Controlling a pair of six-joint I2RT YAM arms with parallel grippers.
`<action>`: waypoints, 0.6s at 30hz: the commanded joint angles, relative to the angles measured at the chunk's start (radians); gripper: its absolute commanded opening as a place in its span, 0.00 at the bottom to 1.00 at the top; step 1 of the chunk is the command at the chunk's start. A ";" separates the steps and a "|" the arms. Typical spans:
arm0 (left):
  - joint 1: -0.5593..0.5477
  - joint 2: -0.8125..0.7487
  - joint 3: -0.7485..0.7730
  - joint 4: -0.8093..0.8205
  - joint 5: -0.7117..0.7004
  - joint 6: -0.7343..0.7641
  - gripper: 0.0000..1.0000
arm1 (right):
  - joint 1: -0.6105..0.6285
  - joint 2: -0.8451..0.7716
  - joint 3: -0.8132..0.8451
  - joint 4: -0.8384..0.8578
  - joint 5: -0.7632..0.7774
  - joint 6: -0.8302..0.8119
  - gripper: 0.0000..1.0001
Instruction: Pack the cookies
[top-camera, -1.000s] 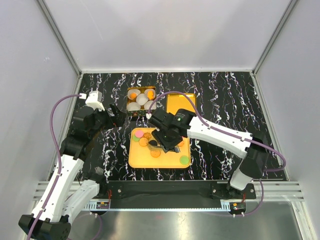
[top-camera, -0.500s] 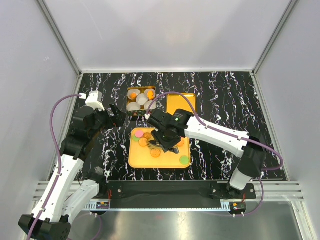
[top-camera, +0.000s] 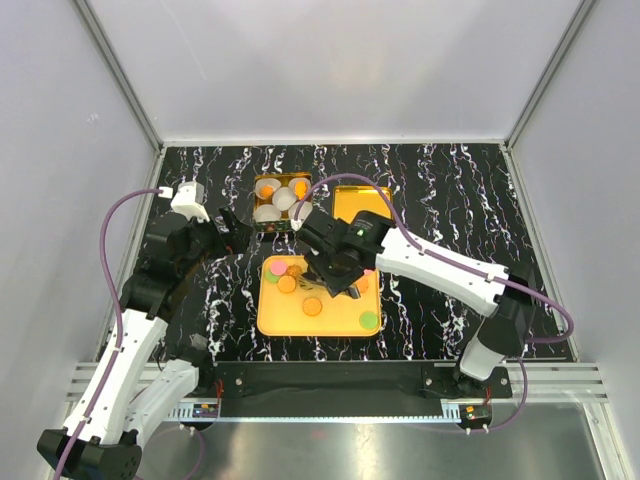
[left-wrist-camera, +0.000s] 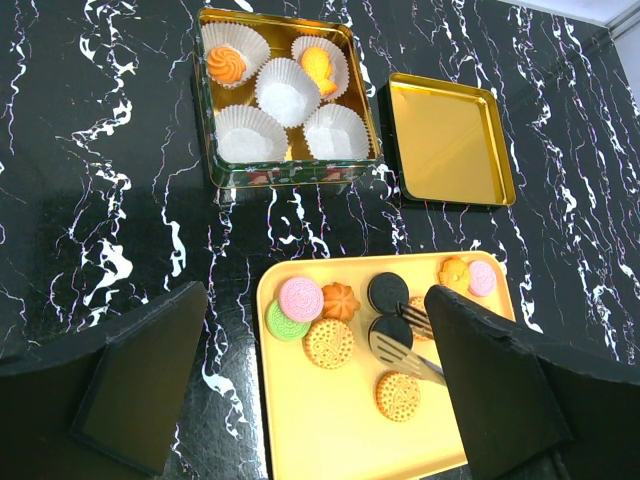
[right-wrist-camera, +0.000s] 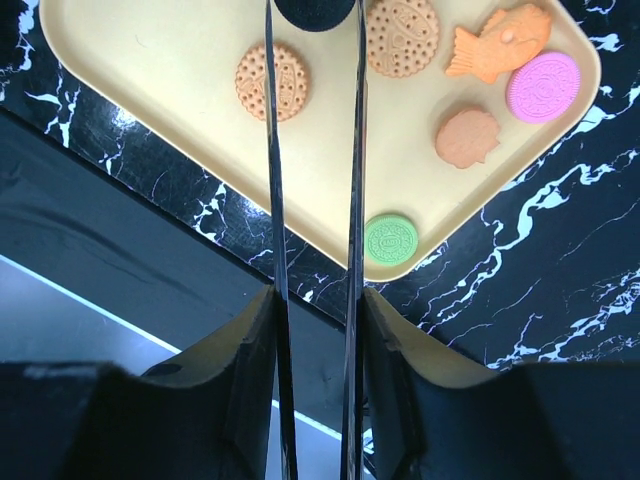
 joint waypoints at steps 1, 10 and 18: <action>0.004 -0.005 -0.001 0.046 0.018 -0.005 0.99 | -0.017 -0.067 0.059 -0.021 0.032 -0.020 0.36; 0.004 -0.005 -0.001 0.050 0.027 -0.007 0.99 | -0.126 -0.004 0.222 0.039 0.003 -0.061 0.36; 0.003 0.000 -0.003 0.050 0.027 -0.007 0.99 | -0.235 0.209 0.468 0.108 0.010 -0.117 0.36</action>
